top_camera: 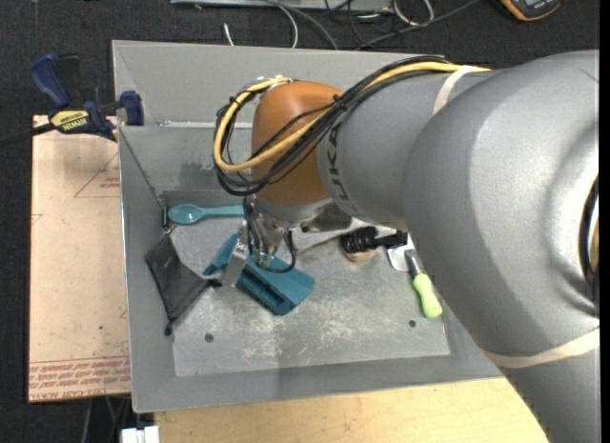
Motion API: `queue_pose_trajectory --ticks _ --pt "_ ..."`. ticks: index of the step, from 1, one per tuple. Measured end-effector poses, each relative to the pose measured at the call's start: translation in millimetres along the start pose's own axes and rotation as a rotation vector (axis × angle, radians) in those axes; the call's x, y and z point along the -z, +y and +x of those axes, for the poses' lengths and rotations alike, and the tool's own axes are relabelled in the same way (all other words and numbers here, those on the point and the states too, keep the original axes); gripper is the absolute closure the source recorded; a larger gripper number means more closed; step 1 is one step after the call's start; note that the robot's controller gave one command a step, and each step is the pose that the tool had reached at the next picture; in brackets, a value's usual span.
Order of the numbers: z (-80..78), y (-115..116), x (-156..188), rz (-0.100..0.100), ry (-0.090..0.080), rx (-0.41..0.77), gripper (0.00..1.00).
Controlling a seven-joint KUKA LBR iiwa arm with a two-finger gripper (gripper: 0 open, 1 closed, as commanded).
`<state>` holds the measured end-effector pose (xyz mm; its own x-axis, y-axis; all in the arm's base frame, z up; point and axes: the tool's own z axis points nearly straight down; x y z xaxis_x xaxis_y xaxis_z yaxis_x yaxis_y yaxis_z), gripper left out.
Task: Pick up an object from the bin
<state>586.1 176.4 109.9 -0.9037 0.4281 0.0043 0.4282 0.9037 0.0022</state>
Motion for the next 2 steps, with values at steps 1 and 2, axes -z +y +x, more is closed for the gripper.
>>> queue_pose_trajectory --ticks 1,2 --pt "1.4 -1 7 0.003 0.005 0.000 1.00" --pt "2.5 -2 52 0.008 0.008 0.003 1.00"
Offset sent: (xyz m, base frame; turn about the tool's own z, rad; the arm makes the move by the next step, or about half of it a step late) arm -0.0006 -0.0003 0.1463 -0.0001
